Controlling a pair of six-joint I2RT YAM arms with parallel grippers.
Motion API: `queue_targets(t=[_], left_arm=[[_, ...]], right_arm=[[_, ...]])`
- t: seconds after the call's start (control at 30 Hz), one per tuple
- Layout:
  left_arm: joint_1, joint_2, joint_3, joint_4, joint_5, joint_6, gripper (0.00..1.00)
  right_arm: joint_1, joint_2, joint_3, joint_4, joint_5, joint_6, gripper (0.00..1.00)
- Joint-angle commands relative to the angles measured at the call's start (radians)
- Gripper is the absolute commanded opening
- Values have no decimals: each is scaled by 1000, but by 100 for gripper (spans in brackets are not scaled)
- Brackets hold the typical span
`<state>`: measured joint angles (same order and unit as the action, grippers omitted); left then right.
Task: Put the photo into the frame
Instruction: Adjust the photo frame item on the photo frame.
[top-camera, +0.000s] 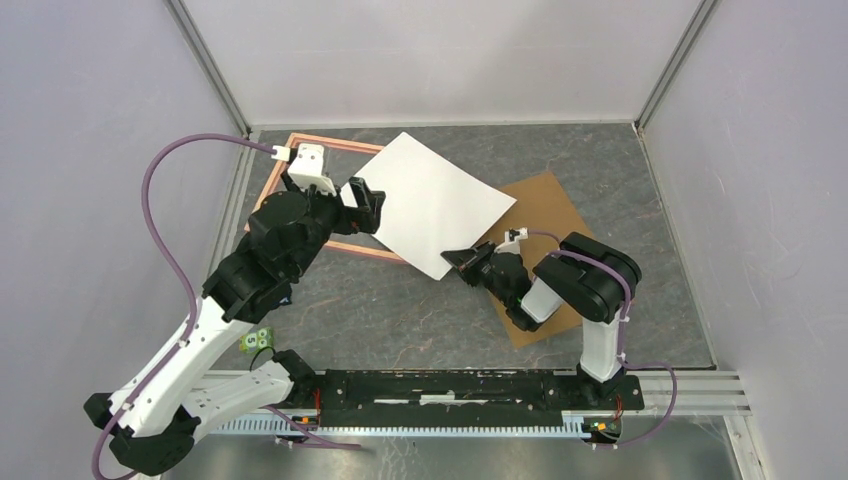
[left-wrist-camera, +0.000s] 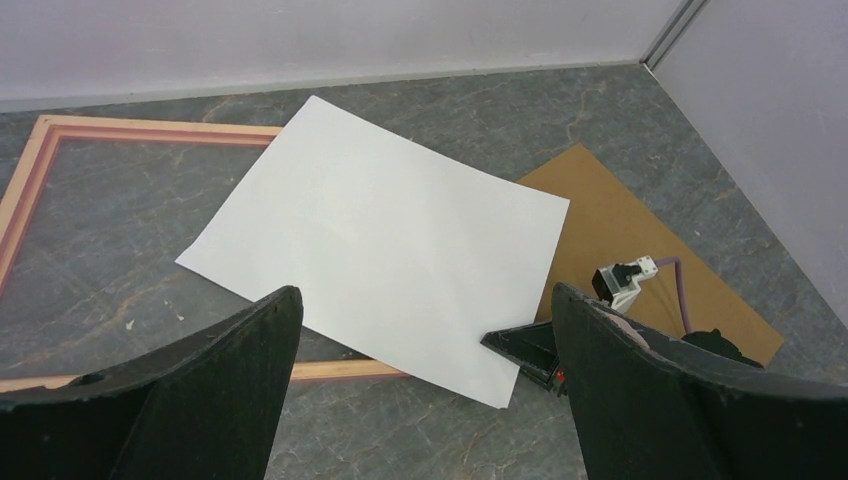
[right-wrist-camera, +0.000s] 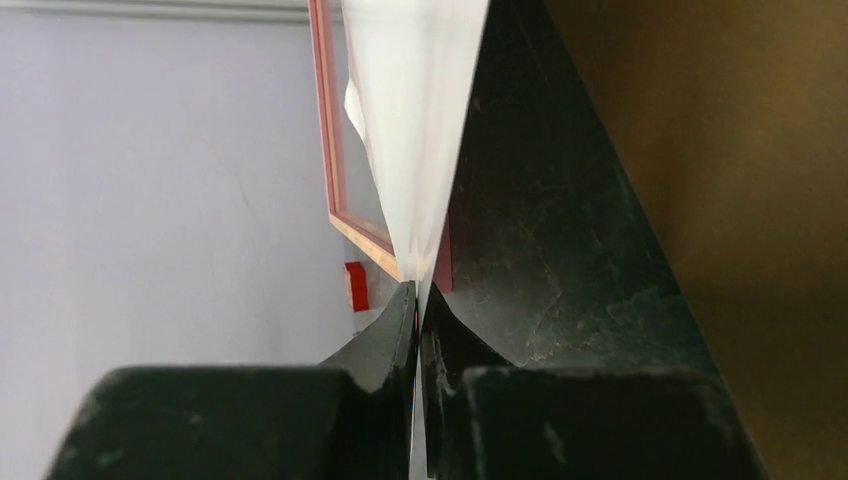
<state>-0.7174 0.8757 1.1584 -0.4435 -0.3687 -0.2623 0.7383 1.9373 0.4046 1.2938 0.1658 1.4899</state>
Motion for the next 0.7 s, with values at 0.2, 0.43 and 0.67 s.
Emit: queue_targets(t=[0.2, 0.43, 0.67], left_arm=[[6, 27, -23, 59, -56, 54, 100], [7, 55, -29, 62, -61, 57, 100], [10, 64, -26, 59, -51, 54, 100]], right_arm=[[-107, 40, 309, -338, -544, -395, 0], [-122, 122, 592, -644, -626, -574, 0], [-120, 245, 894, -918, -663, -701, 0]])
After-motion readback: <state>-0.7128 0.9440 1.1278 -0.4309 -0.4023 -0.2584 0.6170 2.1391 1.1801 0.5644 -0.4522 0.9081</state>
